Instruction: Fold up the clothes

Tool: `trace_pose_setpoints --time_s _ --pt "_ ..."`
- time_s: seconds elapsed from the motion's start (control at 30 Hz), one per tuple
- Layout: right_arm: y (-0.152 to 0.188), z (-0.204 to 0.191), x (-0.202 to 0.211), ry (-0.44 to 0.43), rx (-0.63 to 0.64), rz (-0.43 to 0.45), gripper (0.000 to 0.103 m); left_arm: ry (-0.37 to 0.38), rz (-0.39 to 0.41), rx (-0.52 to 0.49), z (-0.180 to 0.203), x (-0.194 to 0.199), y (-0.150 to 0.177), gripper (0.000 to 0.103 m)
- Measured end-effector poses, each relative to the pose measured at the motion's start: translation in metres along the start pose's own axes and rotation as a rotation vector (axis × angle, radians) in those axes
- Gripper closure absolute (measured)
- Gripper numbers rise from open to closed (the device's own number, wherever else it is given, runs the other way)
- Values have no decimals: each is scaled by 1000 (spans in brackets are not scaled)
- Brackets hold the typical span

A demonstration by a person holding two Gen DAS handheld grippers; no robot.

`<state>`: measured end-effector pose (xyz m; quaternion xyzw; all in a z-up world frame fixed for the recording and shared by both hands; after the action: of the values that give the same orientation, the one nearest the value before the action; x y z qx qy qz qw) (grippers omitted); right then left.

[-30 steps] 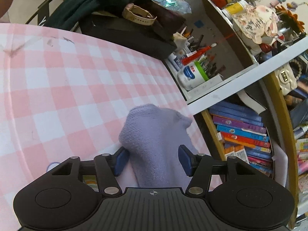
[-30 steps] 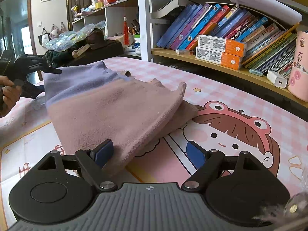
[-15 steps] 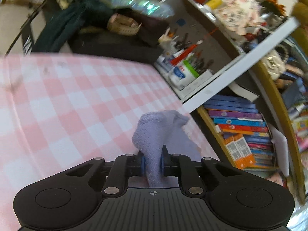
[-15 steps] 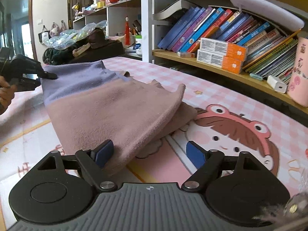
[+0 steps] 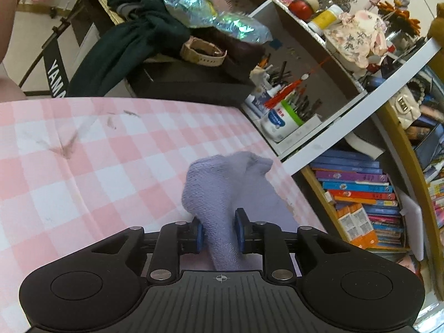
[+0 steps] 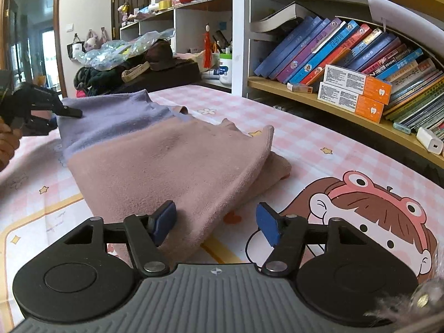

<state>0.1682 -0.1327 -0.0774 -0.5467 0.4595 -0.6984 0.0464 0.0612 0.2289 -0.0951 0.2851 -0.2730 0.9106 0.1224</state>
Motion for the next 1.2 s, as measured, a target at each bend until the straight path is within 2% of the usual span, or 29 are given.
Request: trace_pose_setpoints --time_s 0.13,0.23,0.3,0.5,0.67,0.73,0.83,0.93,1.03,1.13,1.2 --pt "1 -2 1 -2 1 0 40 26 5 45 -7 -3 0 84" --pt "1 -2 1 -2 1 0 40 6 18 3 4 1 0 87" --pt "1 -2 1 -2 1 0 40 19 35 -22 15 8 -3 89" --pt "2 -2 1 -4 -3 1 40 74 83 -183 79 30 -5 90" --pt "1 -1 0 -5 -7 1 40 148 112 -347 149 41 10 90" --pt "1 0 0 -8 -11 0 40 175 118 -444 180 42 25 90" --pt "1 1 -1 -14 -16 -1 39 197 100 -644 227 37 64 90" --pt "1 2 -1 -25 -24 -3 39 171 5 -862 256 14 122 88" --pt "3 4 -1 -54 -49 -6 39 67 -153 -1042 256 -20 181 81" --pt "8 11 3 -107 -88 -21 39 -4 -202 -1127 245 -42 213 78" --pt "10 19 9 -133 -117 -25 38 -9 -190 -1145 242 -44 217 76"
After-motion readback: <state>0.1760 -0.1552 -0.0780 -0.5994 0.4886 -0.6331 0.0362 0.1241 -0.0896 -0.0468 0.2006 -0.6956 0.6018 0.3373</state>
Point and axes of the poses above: each gripper's, at about its wrist camera, not at the fingertips, and x roughly against the way its jaws point, z to its right, y to its underside, the point moved 10 cm from there along -x, roughly the way its jaws point, and after that the axes turned 14 degrees about -z, right-handed, at the moved point
